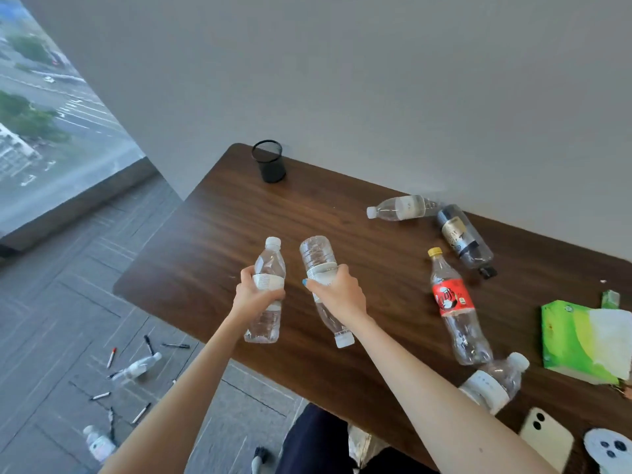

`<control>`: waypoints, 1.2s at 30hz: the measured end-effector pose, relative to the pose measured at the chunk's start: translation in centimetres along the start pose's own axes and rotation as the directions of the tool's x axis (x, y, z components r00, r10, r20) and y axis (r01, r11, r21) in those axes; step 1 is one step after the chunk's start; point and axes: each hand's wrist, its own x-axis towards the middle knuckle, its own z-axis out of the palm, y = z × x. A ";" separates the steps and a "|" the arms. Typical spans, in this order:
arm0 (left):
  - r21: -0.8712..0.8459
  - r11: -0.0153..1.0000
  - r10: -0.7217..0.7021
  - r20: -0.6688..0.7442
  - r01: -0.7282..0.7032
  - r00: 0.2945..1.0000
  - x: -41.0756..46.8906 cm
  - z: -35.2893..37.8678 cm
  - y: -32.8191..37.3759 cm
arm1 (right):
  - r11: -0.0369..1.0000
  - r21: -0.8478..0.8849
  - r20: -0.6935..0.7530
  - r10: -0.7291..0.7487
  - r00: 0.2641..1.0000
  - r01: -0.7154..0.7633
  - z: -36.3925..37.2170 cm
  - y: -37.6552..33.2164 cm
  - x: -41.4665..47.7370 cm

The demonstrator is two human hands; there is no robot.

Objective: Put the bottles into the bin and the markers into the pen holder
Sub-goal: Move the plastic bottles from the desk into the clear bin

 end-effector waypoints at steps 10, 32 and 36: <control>-0.205 0.979 -0.049 -0.192 0.009 0.980 -1.2 -14.3 -7.3 | 0.978 -0.112 0.182 -0.154 0.971 0.176 12.2 -10.4 -3.4; -0.342 0.940 -0.072 -0.259 -0.022 0.963 8.4 -45.0 -16.2 | 0.910 -0.206 0.288 -0.294 0.911 0.359 36.6 -36.9 -1.4; -0.357 0.934 -0.092 -0.224 0.006 0.970 11.3 -46.4 -15.8 | 0.925 -0.220 0.267 -0.249 0.931 0.311 38.1 -38.7 0.7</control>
